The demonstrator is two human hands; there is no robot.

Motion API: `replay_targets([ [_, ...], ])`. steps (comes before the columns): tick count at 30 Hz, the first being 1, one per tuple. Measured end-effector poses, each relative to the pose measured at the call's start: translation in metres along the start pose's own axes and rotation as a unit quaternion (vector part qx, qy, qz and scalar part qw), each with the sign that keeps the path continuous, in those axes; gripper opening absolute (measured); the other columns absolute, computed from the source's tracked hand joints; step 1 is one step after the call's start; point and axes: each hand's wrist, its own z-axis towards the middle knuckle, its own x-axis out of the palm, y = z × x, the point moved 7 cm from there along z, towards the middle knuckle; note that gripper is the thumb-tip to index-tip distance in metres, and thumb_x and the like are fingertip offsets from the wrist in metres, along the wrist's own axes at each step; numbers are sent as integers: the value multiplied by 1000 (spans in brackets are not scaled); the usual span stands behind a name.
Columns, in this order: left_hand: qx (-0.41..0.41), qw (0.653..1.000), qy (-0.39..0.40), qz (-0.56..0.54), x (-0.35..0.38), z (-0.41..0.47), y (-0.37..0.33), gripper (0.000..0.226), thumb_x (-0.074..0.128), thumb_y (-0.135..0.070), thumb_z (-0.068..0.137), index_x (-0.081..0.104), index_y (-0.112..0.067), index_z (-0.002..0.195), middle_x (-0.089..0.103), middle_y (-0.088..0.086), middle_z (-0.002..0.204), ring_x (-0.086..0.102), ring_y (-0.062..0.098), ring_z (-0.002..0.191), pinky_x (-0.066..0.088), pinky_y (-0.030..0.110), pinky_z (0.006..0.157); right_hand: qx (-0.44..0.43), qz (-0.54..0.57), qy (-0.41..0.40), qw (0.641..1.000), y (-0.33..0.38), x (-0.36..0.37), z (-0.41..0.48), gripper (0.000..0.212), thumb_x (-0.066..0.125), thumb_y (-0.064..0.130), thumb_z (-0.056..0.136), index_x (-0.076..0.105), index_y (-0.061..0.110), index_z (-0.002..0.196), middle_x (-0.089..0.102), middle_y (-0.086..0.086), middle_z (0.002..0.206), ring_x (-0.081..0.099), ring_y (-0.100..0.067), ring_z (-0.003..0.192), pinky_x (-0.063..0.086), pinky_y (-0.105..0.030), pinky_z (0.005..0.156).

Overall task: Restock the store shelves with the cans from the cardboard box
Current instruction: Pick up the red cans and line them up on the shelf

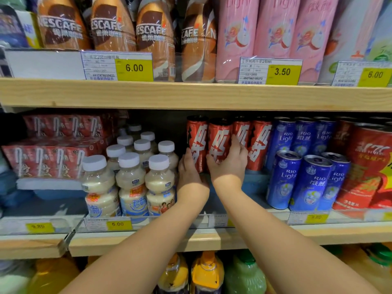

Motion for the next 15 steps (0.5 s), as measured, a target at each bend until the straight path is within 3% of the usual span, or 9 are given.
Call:
replay_targets([
  [3,2,999,-1,-36,4,-6,-2,69,56,-7,83,23,-14,143,23,10,151,32,29,133,33,41,107,-13,-22,34,999,-10,-3,-10,82,73,23,78,26,22,146,38,-11,138,41,-27,127,39,-39,100],
  [6,-5,999,39,-13,17,-13,2,61,62,-12,81,34,-15,135,11,10,156,19,29,140,26,39,109,5,-28,52,998,-23,-8,-16,76,74,27,76,33,22,140,46,-8,132,49,-27,119,46,-46,94],
  [10,-43,996,72,37,21,-6,10,52,63,-20,82,41,-21,129,3,10,158,13,31,142,21,44,112,22,-33,56,998,-28,-8,-18,67,76,27,75,39,18,130,50,-6,127,55,-26,112,48,-43,89],
  [15,-44,992,94,75,21,0,9,56,64,-23,81,40,-18,132,4,10,158,16,32,141,20,44,112,39,-60,57,996,-28,-3,-9,51,73,32,79,44,19,119,54,-4,121,59,-24,103,47,-38,80],
])
